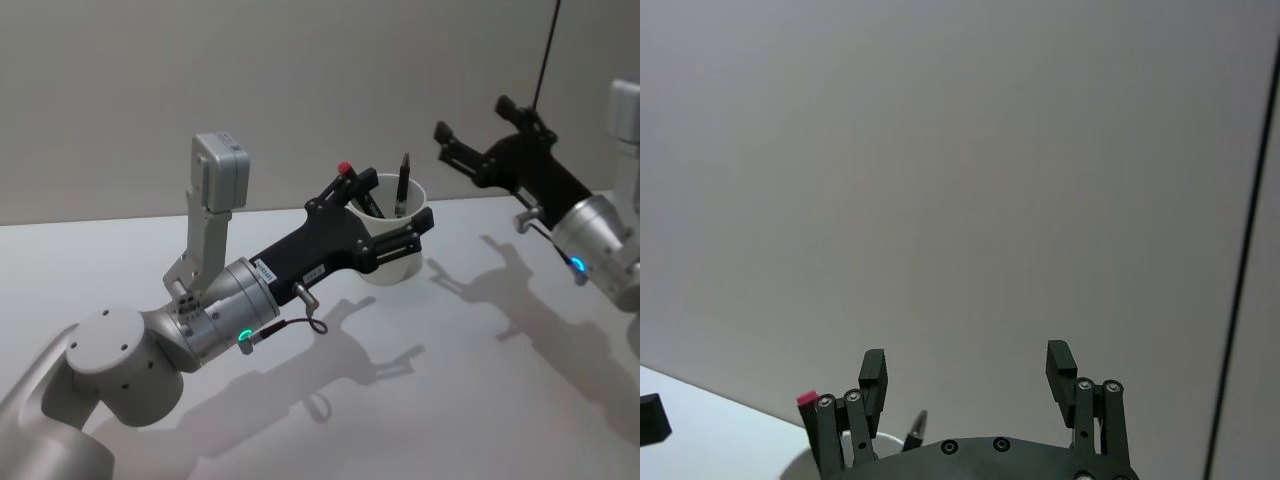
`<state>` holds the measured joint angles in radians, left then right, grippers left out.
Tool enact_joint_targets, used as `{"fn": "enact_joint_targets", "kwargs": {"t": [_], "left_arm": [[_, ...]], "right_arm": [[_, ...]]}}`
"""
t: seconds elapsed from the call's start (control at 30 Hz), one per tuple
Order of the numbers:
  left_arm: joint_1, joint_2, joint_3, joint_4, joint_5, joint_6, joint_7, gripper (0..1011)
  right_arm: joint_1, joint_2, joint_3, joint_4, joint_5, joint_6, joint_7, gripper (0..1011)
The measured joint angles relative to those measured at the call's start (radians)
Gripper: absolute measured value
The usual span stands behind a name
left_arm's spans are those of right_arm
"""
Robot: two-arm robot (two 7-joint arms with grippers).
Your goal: Place the pen into the pen holder.
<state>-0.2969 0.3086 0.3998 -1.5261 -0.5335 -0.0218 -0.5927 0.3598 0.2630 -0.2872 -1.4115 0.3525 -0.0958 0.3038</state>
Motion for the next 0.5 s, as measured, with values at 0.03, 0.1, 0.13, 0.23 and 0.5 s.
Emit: {"fn": "enact_joint_targets", "kwargs": {"t": [0.03, 0.1, 0.13, 0.23, 0.5], "left_arm": [[0.000, 0.000, 0.000, 0.000, 0.000, 0.000, 0.000, 1001], [0.000, 0.000, 0.000, 0.000, 0.001, 0.000, 0.001, 1001], [0.000, 0.000, 0.000, 0.000, 0.001, 0.000, 0.003, 1001], [0.002, 0.002, 0.001, -0.002, 0.009, 0.000, 0.016, 1001], [0.010, 0.012, 0.009, -0.016, 0.056, 0.006, 0.098, 1001]], "right_arm": [[-0.010, 0.008, 0.004, -0.014, 0.001, 0.005, -0.013, 1001], [-0.013, 0.010, 0.005, -0.018, 0.002, 0.006, -0.016, 1001], [-0.013, 0.010, 0.005, -0.018, 0.002, 0.006, -0.016, 1001], [-0.017, 0.010, 0.005, -0.021, 0.002, 0.007, -0.018, 1001], [-0.066, 0.019, 0.013, -0.066, -0.007, 0.023, -0.047, 1001]]}}
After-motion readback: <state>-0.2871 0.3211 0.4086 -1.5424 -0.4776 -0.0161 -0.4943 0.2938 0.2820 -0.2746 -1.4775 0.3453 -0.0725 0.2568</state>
